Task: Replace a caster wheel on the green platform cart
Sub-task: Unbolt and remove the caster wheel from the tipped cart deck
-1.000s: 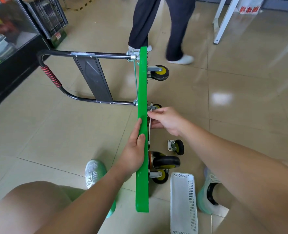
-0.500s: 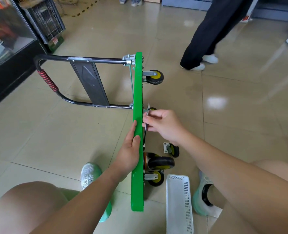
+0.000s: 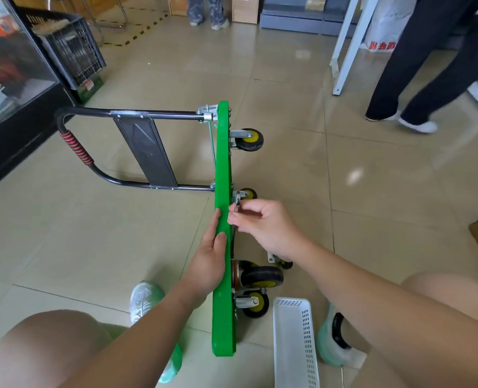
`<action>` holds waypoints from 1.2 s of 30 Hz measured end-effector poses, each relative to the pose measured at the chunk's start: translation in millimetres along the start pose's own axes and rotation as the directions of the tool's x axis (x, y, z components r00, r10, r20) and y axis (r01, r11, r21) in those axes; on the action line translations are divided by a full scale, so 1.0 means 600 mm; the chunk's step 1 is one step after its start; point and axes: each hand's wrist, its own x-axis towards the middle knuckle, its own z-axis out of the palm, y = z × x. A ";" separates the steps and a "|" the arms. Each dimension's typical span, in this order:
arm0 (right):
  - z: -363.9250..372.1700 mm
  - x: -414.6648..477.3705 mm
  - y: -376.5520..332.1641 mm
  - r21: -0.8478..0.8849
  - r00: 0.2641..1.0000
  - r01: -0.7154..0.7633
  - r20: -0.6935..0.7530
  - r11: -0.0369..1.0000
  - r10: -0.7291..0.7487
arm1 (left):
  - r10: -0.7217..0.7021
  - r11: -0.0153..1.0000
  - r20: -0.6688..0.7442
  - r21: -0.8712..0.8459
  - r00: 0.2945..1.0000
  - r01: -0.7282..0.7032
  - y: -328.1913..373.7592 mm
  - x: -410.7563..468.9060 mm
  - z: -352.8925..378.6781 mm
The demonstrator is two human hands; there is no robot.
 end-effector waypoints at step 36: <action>-0.064 0.070 0.028 0.238 0.978 -0.179 -0.059 0.954 0.199 | -0.004 0.999 0.010 0.036 1.000 0.003 -0.001 0.001 -0.003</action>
